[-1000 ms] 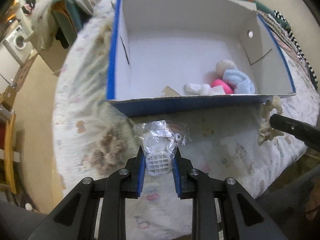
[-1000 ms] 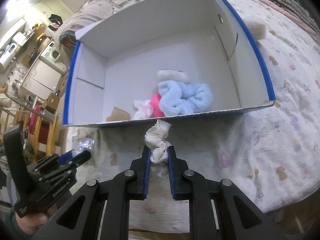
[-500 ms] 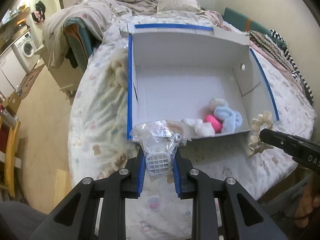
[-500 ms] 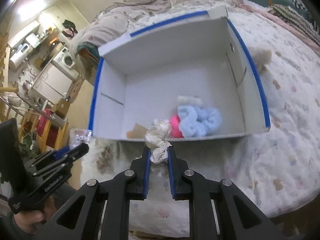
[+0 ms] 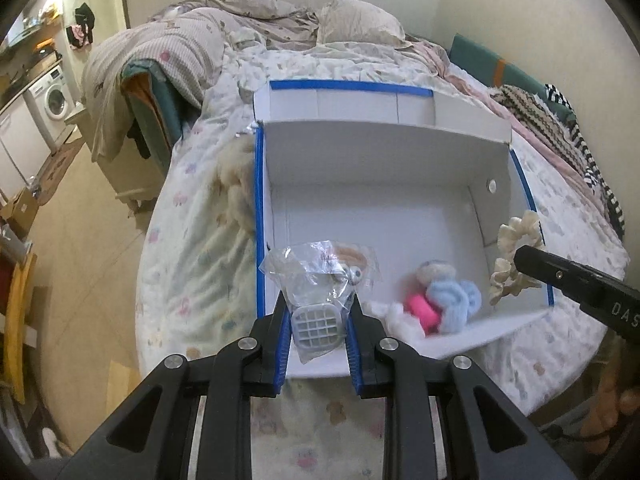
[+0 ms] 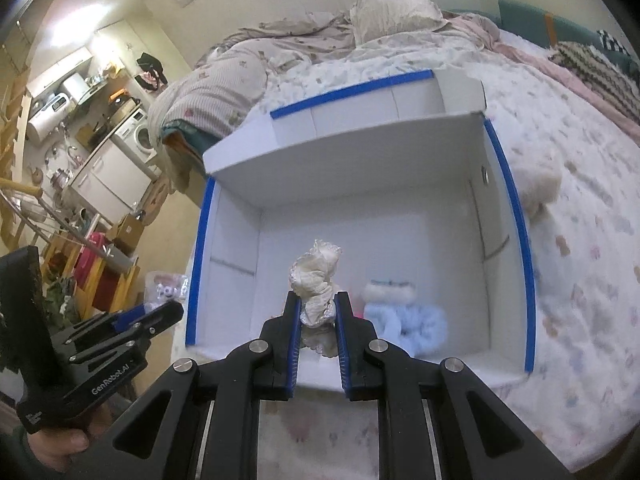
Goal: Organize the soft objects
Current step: 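Carry the cloth and plastic bag into the box and open both grippers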
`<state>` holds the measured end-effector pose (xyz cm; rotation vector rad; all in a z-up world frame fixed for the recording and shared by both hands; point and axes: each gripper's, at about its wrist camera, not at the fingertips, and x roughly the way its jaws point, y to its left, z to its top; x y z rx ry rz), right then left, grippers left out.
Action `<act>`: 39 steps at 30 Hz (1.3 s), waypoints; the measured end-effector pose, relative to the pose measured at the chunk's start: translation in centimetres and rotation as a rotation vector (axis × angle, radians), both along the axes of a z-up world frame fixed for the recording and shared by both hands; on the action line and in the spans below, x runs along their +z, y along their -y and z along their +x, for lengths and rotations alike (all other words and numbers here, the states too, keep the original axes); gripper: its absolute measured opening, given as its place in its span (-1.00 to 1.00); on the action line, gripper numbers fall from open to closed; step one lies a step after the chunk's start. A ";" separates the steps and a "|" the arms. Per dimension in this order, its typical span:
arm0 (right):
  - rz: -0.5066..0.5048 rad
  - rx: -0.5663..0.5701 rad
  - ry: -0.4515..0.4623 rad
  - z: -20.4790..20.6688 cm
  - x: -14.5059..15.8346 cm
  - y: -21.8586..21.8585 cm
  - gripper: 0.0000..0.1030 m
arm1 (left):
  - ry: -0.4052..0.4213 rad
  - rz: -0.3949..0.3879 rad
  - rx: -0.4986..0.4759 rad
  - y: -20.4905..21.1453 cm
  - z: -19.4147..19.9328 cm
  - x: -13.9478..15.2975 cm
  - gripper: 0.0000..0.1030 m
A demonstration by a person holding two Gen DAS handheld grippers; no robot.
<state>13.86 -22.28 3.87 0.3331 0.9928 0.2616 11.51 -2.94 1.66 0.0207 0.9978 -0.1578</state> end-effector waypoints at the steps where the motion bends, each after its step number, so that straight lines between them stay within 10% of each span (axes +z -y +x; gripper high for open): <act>1: -0.001 -0.004 0.006 0.4 -0.1 0.1 -0.65 | 0.005 0.003 -0.001 0.2 0.6 0.1 -0.58; 39: -0.016 -0.025 -0.182 4.8 -10.0 -0.6 -0.64 | -0.082 -0.022 -0.003 3.0 5.8 -8.8 -0.56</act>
